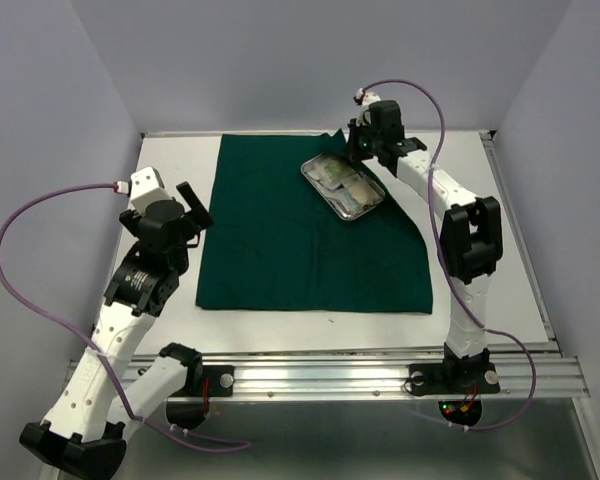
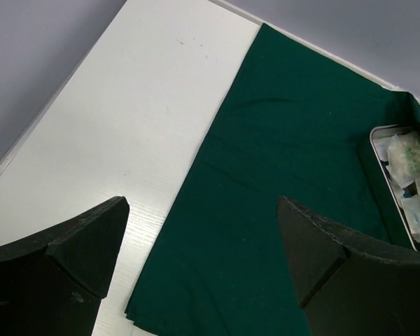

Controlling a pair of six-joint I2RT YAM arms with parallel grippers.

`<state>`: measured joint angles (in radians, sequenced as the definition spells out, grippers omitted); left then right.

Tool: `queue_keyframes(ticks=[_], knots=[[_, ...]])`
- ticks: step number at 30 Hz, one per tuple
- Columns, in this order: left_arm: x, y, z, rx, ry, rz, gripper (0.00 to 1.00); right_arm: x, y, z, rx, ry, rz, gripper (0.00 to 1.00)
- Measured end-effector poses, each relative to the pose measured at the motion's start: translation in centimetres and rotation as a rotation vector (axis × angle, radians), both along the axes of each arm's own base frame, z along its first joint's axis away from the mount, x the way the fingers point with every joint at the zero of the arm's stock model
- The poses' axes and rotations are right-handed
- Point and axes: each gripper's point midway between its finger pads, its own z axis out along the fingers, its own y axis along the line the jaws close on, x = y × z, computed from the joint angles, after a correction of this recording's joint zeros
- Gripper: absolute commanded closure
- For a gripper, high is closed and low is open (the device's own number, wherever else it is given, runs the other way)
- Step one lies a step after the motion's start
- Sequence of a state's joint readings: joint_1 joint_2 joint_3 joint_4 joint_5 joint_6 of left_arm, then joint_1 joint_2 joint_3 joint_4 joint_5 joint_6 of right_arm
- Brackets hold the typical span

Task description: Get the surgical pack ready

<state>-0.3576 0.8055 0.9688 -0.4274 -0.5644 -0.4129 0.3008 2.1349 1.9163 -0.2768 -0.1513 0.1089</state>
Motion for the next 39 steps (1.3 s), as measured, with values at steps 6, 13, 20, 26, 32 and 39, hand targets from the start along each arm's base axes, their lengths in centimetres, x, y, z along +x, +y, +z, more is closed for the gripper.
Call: queue_keyframes(ticks=[6, 13, 20, 26, 32, 39], knots=[[-1.0, 0.2, 0.4, -0.013, -0.02, -0.012, 0.01, -5.1, 3.5, -1.2, -0.03, 0.042, 0.105, 0.99], [-1.7, 0.3, 0.4, -0.017, -0.021, -0.021, 0.01, -7.6, 4.7, -2.2, -0.07, 0.057, 0.164, 0.99], [-2.2, 0.2, 0.4, -0.027, -0.027, -0.03, 0.01, -10.2, 6.9, -4.4, -0.113, 0.096, 0.232, 0.98], [-2.4, 0.2, -0.3, -0.03, -0.011, -0.033, 0.01, -11.8, 8.5, -5.4, -0.12, 0.116, 0.282, 0.63], [-2.4, 0.1, -0.6, -0.031, -0.005, -0.035, 0.01, -14.3, 9.9, -7.0, -0.125, 0.157, 0.369, 0.5], [-1.8, -0.9, -1.5, -0.038, 0.033, -0.076, 0.01, -15.4, 9.6, -6.4, -0.128, 0.154, 0.367, 0.51]])
